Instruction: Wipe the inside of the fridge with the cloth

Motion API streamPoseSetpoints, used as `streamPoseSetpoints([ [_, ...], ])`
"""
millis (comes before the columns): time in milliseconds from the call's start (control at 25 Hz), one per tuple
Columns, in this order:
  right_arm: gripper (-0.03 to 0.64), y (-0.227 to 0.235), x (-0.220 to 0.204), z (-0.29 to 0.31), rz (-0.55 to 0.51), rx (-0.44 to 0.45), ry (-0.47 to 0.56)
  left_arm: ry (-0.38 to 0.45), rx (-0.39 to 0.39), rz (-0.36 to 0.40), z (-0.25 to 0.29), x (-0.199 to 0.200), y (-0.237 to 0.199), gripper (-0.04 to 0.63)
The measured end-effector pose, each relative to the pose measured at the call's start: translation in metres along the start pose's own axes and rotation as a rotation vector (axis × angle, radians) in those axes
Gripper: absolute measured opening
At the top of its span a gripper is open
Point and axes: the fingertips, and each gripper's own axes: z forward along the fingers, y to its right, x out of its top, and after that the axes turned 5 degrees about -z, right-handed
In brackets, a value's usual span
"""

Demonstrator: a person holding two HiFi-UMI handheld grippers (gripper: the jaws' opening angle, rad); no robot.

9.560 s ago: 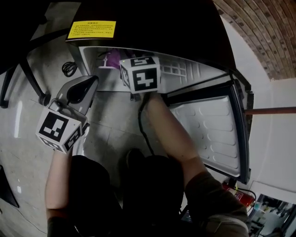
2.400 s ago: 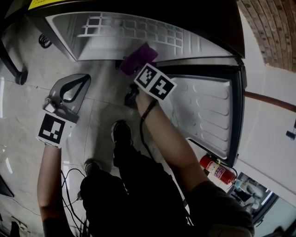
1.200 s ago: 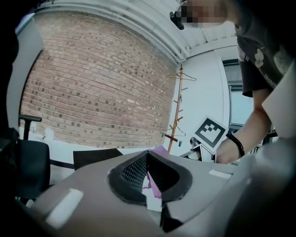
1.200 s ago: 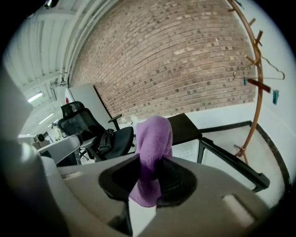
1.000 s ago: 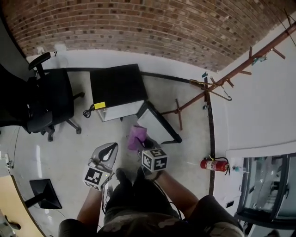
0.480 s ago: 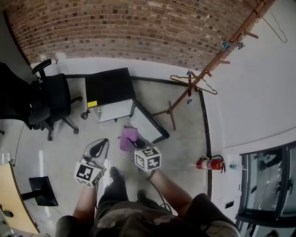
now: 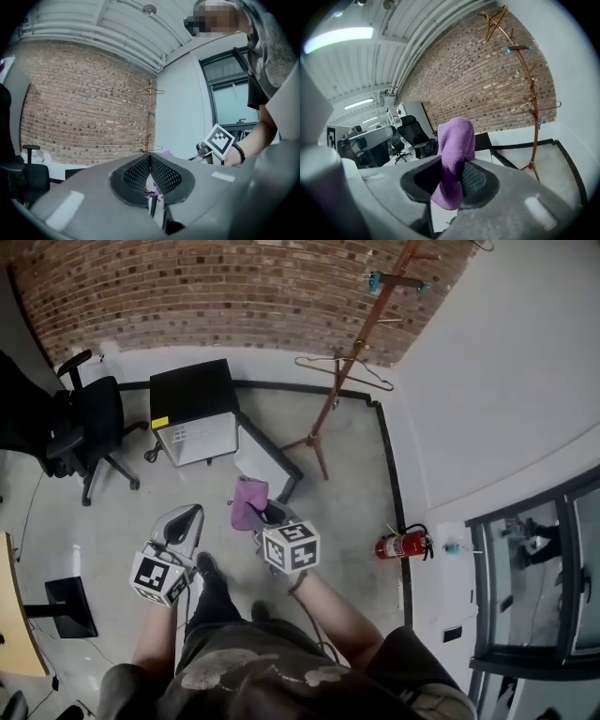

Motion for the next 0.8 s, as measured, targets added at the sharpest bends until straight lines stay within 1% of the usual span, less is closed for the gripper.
streamPoseSetpoints([
  [120,0.080,-0.001,-0.018,-0.033,-0.005,-0.005,-0.007,-0.003,0.026,0.000,-0.016,-0.005,0.026,0.017],
  [240,0.080,0.002,-0.038,-0.060,0.026,-0.002,-0.019,-0.015,0.060,-0.006,-0.028,-0.012,0.047,0.017],
  [360,0.080,0.001,-0.055,-0.079,0.048,-0.004,-0.027,-0.042,0.061,0.002,-0.042,-0.023,0.065,0.017],
  [520,0.080,-0.009,-0.072,-0.090,0.064,0.006,-0.037,-0.044,0.075,-0.014,-0.058,-0.027,0.074,0.017],
  [800,0.080,-0.045,-0.090,-0.100,0.053,0.035,-0.051,-0.022,0.075,-0.010,-0.089,-0.025,0.090,0.017],
])
